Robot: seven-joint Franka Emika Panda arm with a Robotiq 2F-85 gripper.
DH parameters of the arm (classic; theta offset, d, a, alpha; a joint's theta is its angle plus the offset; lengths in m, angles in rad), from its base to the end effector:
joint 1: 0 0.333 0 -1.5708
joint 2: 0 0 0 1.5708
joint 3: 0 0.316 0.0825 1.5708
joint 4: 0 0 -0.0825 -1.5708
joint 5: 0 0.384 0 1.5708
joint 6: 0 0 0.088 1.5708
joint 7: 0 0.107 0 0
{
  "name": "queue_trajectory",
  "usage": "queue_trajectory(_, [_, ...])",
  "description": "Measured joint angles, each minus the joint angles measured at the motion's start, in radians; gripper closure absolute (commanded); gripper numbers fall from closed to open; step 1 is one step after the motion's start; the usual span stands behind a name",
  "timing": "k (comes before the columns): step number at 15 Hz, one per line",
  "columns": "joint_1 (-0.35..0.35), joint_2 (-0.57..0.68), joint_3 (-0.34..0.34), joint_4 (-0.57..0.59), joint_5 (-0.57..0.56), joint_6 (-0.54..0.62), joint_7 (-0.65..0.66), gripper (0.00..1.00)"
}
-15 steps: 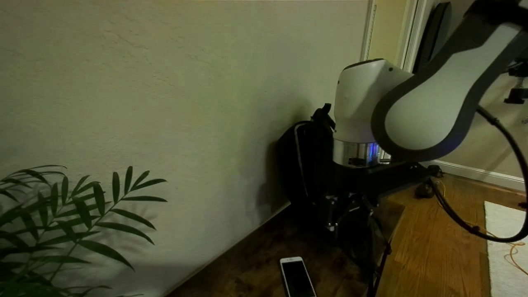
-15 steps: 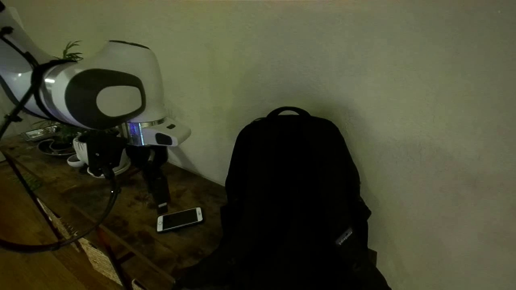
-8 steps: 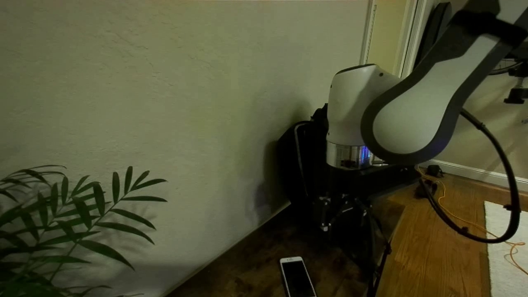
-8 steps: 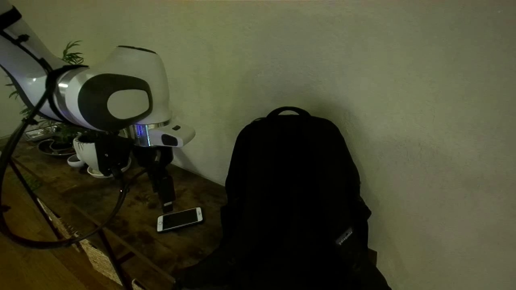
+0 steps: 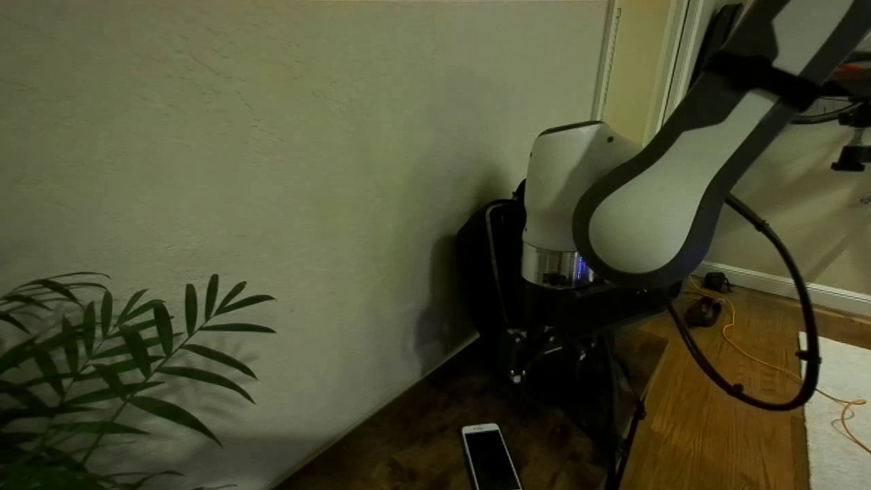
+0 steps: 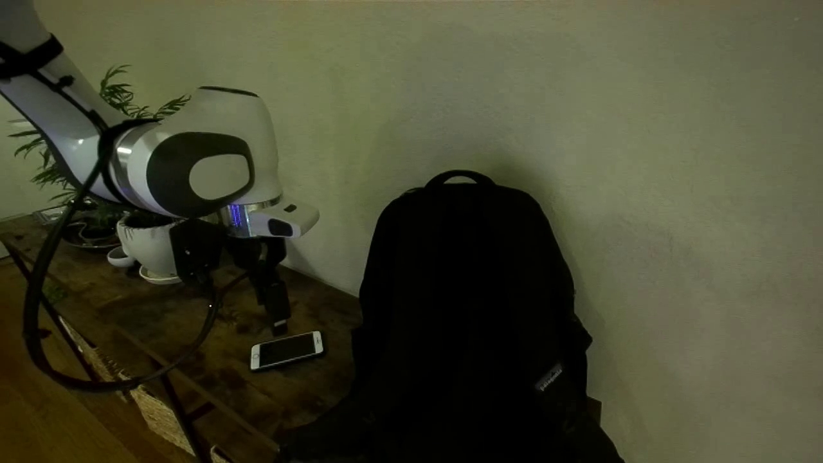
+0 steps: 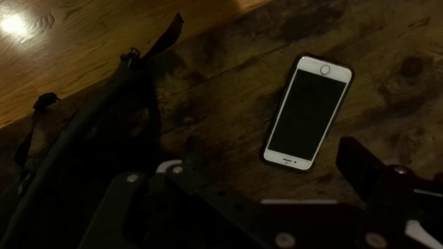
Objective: Pick up the phone and put it in the black bag.
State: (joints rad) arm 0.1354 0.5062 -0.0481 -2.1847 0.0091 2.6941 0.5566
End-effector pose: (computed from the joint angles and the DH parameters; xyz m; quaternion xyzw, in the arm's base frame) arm 0.5533 0.0473 0.1533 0.9723 -0.2335 0.0049 0.0086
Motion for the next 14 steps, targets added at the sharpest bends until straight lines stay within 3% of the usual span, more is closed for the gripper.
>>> queue_trajectory(5, [0.042, 0.106, -0.033, 0.081, 0.029, 0.037, 0.056, 0.0])
queue_trajectory(14, [0.048, 0.261, -0.033, 0.21, 0.176, 0.051, 0.105, 0.0])
